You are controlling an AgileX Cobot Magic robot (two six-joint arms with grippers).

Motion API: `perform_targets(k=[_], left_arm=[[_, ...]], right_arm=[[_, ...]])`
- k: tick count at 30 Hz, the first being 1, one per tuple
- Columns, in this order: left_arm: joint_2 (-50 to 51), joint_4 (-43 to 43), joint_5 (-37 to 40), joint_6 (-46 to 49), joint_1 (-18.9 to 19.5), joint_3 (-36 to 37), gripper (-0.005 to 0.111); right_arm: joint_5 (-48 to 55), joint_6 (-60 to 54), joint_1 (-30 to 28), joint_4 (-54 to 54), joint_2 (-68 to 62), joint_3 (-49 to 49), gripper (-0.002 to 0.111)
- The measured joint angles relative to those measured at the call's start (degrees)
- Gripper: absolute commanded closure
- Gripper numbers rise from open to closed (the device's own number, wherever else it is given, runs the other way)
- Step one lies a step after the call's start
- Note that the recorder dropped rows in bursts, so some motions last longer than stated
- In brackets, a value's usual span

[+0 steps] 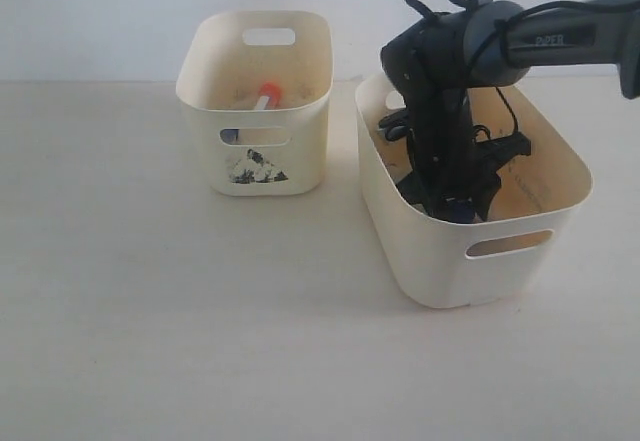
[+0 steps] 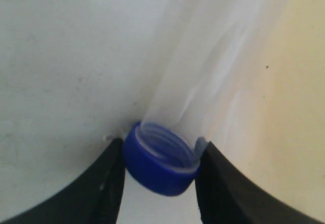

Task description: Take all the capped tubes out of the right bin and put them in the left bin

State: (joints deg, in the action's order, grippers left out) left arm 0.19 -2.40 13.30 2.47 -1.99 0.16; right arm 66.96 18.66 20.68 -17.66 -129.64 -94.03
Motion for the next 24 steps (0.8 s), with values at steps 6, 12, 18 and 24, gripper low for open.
perform_targets(k=[6,12,18,24], left_arm=[[0.0,0.0,0.0,0.0,0.0,0.0,0.102],[0.0,0.0,0.0,0.0,0.0,0.0,0.102],[0.0,0.0,0.0,0.0,0.0,0.0,0.102],[0.0,0.0,0.0,0.0,0.0,0.0,0.102]], right_arm=[[-0.54,0.0,0.0,1.56,3.14,1.21,0.108],[-2.54,-1.04,0.0,2.66,12.5,1.45,0.108],[-12.53,-12.13,0.0,14.96,24.86,1.45,0.108],[-36.81,-61.21,0.0,67.65,28.79,1.55,0.098]])
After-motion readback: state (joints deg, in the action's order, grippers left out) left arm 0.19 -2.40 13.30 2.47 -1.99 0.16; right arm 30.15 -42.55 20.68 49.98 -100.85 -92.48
